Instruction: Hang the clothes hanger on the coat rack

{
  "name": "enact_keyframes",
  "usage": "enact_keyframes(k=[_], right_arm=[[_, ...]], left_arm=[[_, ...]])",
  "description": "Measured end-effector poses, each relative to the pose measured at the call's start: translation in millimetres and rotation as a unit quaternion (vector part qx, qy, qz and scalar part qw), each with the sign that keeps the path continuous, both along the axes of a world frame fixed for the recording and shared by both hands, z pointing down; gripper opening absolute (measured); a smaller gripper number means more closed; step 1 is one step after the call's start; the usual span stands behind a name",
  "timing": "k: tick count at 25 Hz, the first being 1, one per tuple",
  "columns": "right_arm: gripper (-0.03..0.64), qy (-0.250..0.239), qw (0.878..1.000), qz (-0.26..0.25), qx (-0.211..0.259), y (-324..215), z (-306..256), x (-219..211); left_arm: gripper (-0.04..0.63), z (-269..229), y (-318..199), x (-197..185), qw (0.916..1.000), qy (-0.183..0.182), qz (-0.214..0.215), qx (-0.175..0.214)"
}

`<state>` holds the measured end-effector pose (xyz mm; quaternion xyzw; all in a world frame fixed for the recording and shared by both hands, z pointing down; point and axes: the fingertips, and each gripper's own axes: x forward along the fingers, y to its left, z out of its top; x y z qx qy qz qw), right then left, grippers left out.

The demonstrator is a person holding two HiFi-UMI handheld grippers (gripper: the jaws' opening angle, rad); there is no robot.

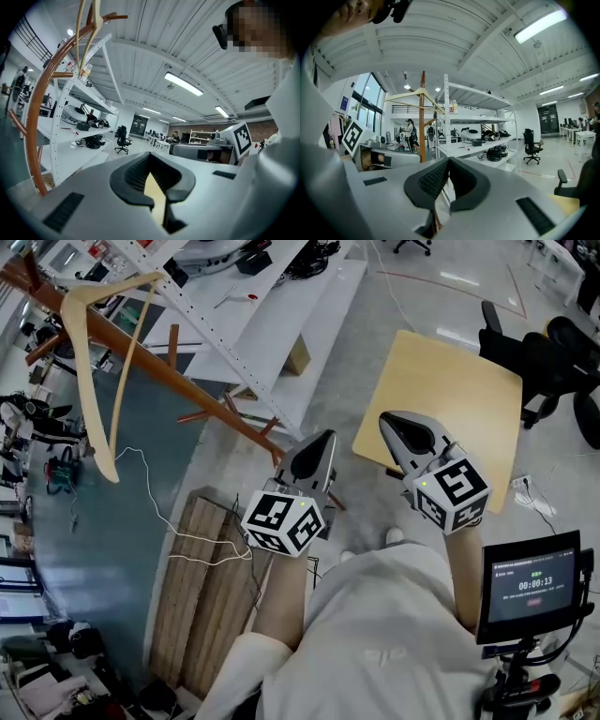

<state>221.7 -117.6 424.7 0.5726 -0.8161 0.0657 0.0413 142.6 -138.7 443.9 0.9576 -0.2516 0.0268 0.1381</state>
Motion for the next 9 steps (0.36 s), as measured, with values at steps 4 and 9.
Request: enact_keyframes(k=[4, 9], right_arm=[[0.012, 0.0, 1.0, -0.006, 0.001, 0.7, 0.1, -2.6], [0.012, -0.002, 1.0, -0.005, 0.001, -0.5, 1.9, -6.0]], left_arm=[[0.006, 0.1, 2.1, 0.0, 1.0, 0.0, -0.002, 0.001], [0.007, 3.1, 1.6, -5.6, 1.0, -0.001, -0.004, -0.002]])
